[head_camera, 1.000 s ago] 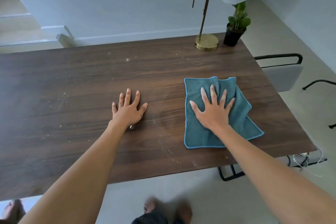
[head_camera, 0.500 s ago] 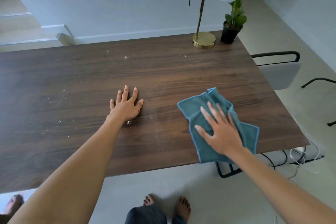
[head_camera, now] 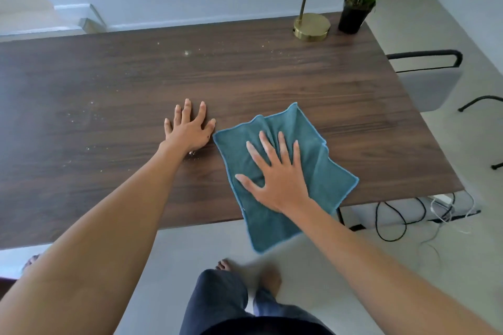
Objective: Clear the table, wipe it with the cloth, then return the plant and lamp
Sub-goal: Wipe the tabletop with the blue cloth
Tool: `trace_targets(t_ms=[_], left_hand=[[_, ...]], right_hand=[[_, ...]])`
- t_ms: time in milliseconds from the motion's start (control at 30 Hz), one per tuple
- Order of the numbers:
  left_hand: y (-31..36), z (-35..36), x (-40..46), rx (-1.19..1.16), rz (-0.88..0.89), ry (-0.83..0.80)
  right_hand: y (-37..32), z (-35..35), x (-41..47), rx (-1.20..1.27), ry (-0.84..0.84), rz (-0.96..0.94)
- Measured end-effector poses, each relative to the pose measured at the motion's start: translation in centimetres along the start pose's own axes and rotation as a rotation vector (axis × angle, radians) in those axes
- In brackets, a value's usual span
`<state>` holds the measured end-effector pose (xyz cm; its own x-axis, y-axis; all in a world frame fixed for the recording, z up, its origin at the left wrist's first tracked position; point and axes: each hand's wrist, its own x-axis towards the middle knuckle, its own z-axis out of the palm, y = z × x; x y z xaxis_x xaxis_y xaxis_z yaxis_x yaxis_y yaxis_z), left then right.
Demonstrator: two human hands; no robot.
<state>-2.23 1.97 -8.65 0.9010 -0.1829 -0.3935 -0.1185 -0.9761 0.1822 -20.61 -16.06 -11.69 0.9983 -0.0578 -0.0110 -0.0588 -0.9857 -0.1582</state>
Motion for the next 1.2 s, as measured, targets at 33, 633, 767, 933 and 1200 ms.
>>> trace_targets(t_ms=[33, 633, 767, 933, 1200], left_hand=[[0.1, 0.0, 0.0, -0.001, 0.002, 0.002], [0.0, -0.2, -0.1, -0.004, 0.013, -0.018], [-0.1, -0.6, 0.1, -0.01, 0.011, -0.024], [-0.3, -0.7, 0.1, -0.004, 0.021, -0.021], [-0.6, -0.6, -0.3, -0.003, 0.038, -0.012]], right_hand=[[1.1, 0.0, -1.7, 0.014, 0.02, -0.04], [0.4, 0.1, 1.4, -0.006, 0.029, 0.057], [6.8, -1.0, -3.6, 0.046, 0.049, -0.182], [14.5, -2.9, -2.6, 0.014, -0.016, 0.169], [4.4, -1.4, 6.8, 0.0, -0.073, 0.28]])
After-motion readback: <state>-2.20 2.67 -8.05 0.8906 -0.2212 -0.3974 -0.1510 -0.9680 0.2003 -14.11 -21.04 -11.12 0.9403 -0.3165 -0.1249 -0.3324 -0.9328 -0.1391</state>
